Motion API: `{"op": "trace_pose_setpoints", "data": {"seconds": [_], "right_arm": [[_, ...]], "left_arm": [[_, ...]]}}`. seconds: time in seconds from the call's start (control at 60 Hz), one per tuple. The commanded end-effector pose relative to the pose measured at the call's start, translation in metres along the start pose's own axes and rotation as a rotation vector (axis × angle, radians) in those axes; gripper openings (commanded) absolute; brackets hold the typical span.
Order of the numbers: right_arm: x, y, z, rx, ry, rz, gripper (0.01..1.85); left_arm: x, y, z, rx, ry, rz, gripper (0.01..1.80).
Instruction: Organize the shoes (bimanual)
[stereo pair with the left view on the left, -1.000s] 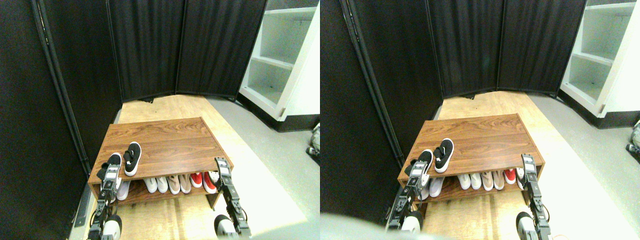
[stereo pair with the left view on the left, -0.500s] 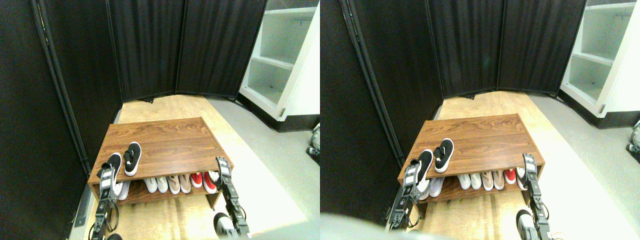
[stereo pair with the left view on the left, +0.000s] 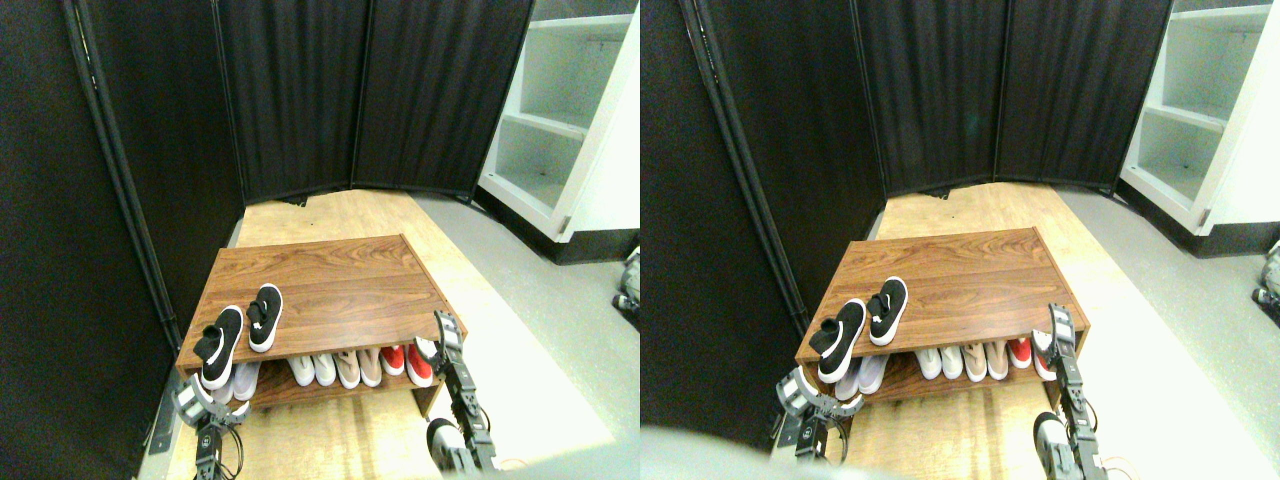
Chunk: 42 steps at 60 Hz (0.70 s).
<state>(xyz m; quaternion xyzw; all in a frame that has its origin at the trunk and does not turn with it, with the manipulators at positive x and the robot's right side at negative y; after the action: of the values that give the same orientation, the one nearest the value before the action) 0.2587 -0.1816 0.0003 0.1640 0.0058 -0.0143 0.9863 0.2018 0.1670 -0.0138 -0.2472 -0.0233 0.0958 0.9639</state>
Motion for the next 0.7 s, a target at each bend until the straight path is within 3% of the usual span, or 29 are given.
{"op": "trace_pose_setpoints", "data": {"seconds": [0.017, 0.117, 0.333, 0.7], "right_arm": [[0.003, 0.003, 0.001, -0.005, -0.009, 0.023, 0.49], [0.004, 0.003, 0.0, 0.014, -0.004, 0.031, 0.51], [0.005, 0.003, -0.001, 0.014, 0.0, 0.033, 0.5], [0.005, 0.003, -0.003, 0.006, 0.015, 0.031, 0.49]], "left_arm": [[0.003, -0.001, -0.004, -0.037, -0.024, -0.014, 1.38], [0.012, 0.012, -0.012, -0.08, -0.046, 0.018, 1.55], [0.022, 0.025, -0.017, -0.362, -0.014, 0.072, 1.56], [0.038, 0.029, -0.016, -0.509, 0.025, 0.07, 1.63]]}}
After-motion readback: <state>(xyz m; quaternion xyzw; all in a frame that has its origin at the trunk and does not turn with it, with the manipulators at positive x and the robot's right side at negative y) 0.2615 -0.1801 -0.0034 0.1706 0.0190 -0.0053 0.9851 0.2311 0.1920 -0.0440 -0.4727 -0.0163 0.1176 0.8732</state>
